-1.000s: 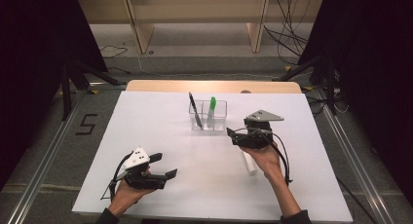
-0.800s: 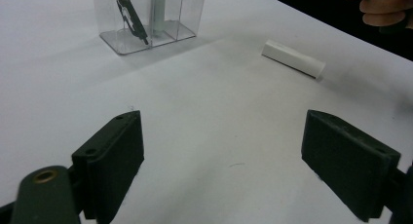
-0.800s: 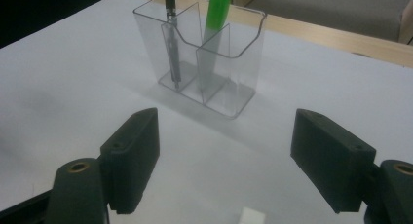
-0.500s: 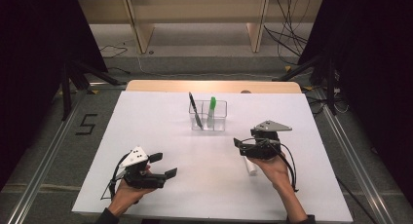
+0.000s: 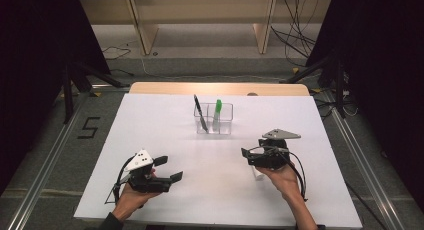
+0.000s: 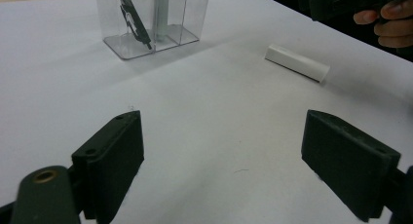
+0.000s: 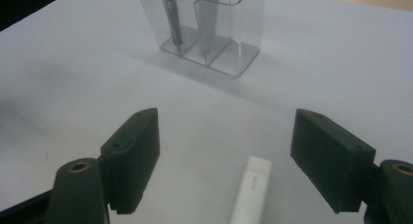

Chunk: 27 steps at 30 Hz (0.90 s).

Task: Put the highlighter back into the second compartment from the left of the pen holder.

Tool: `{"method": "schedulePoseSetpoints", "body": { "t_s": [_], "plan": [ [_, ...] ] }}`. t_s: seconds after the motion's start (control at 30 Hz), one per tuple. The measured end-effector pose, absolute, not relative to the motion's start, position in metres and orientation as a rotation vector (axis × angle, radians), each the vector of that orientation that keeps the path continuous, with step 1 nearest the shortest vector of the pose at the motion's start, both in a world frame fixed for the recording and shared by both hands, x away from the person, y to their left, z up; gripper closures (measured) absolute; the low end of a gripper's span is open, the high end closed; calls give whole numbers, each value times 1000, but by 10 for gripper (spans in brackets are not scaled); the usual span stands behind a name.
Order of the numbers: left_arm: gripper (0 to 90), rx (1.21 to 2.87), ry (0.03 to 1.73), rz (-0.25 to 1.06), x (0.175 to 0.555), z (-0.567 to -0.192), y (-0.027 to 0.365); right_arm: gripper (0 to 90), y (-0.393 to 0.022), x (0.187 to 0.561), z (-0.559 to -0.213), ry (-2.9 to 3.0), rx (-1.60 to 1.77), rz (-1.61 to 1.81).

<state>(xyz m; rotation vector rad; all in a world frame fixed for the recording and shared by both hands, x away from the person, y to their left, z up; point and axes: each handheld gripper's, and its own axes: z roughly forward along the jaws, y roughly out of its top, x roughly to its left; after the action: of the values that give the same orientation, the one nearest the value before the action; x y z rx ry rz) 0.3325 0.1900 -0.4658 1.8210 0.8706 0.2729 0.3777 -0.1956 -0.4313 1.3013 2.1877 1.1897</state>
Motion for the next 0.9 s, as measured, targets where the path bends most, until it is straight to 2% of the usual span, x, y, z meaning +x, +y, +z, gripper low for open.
{"method": "schedulePoseSetpoints", "body": {
  "t_s": [0.9],
  "plan": [
    [150, 1815, 878, 275, 332, -466, 192, 208, -195, 368, -441, 2223, 1335, 1133]
  ]
}}
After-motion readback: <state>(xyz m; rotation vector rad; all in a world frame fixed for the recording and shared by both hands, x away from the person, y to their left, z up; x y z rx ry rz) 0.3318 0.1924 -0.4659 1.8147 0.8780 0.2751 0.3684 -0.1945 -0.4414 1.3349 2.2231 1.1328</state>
